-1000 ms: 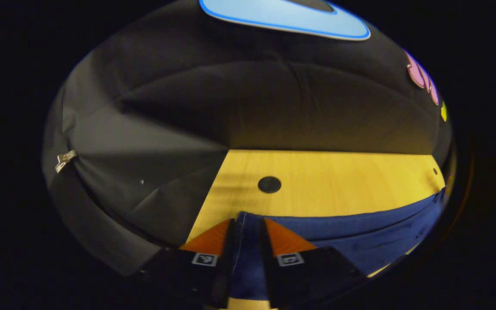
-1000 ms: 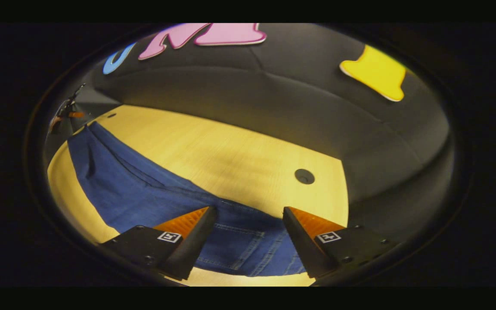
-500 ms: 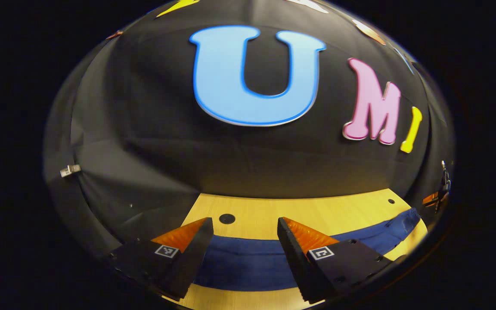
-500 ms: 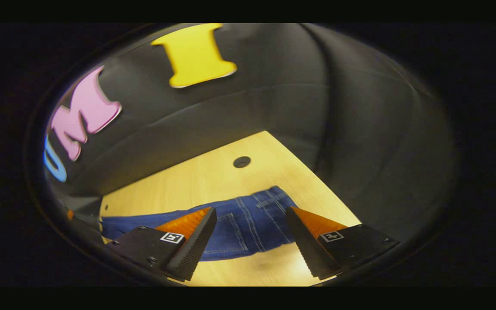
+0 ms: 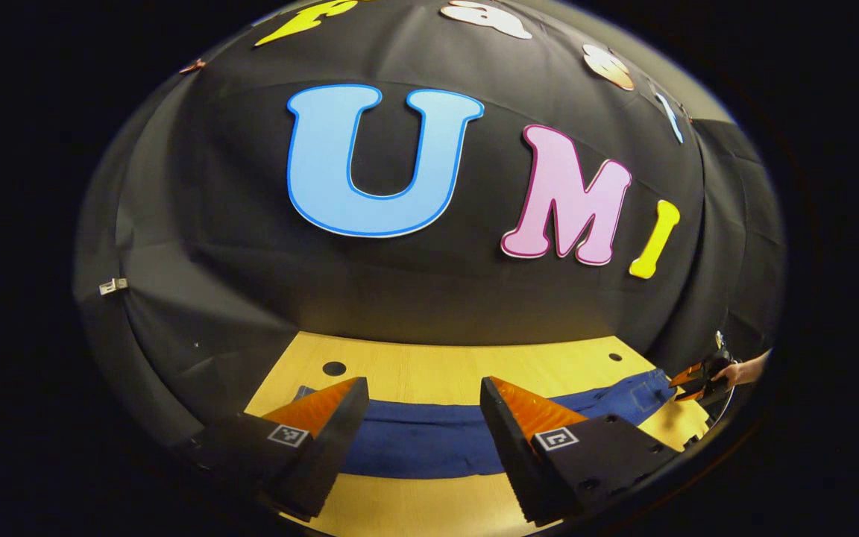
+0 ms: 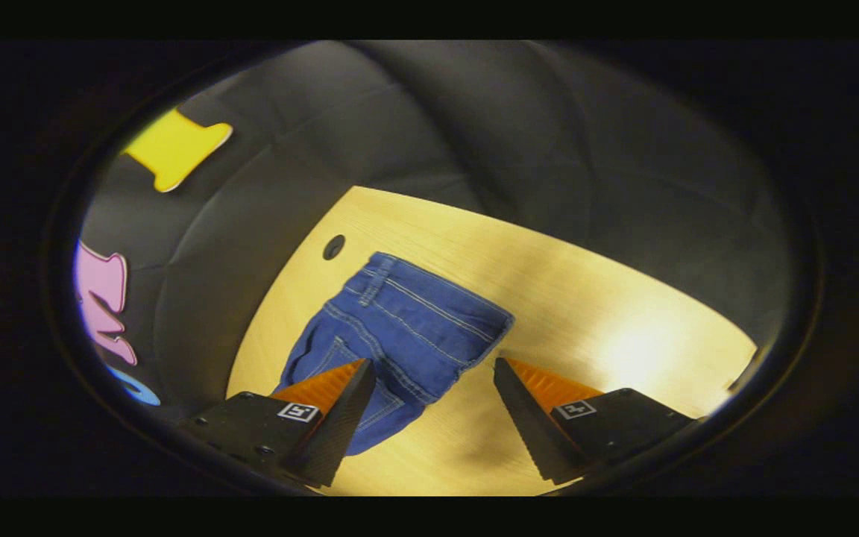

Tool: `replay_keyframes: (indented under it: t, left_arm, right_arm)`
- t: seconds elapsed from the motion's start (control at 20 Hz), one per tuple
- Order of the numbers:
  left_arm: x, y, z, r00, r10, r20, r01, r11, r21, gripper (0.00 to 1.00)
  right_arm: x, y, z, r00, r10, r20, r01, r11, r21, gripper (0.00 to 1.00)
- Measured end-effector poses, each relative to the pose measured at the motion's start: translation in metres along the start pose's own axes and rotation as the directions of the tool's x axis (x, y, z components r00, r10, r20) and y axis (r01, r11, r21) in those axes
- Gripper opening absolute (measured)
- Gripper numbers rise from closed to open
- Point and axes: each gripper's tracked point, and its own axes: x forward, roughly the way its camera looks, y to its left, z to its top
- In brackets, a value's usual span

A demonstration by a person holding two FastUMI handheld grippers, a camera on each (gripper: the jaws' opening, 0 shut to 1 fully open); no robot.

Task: Grasp the waist and the cuffs of the jeans and fold them to make the two legs overlap; first hold the waist and fold one-third of the jeans toward the cuffs, then hold the cuffs and fold the remaining one-third in the same direction to finish folding.

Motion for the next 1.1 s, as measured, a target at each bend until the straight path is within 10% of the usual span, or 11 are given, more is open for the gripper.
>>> replay_keyframes:
  t: [0.3,0.5,0.7,0.75,1.05,1.1]
  left_arm:
    - [0.007,0.0,-0.012,0.998,0.04,-0.057,-0.038,0.998,0.045,0.94]
    - [0.025,-0.017,-0.023,0.994,0.057,-0.094,-0.051,0.996,0.071,0.94]
    - [0.023,-0.026,-0.029,0.992,0.075,-0.106,-0.065,0.993,0.099,0.94]
    - [0.022,-0.026,-0.03,0.992,0.074,-0.098,-0.064,0.992,0.106,0.94]
    - [0.0,-0.008,-0.041,0.992,0.009,-0.126,0.008,0.991,0.136,0.91]
    - [-0.007,-0.003,-0.039,0.993,-0.008,-0.121,0.024,0.991,0.131,0.91]
  right_arm:
    - [0.024,0.011,0.027,0.996,-0.003,0.09,-0.011,0.989,0.151,0.92]
    - [0.017,-0.004,0.03,0.994,-0.009,0.108,-0.009,0.986,0.169,0.34]
    - [0.012,-0.005,0.034,0.993,0.011,0.118,-0.023,0.995,0.101,0.07]
    - [0.013,-0.004,0.034,0.991,0.013,0.133,-0.024,0.997,0.078,0.19]
    - [-0.043,0.044,0.049,0.946,0.09,0.313,-0.043,0.987,-0.155,0.07]
    - [-0.055,0.061,0.047,0.936,0.121,0.331,-0.048,0.974,-0.22,0.19]
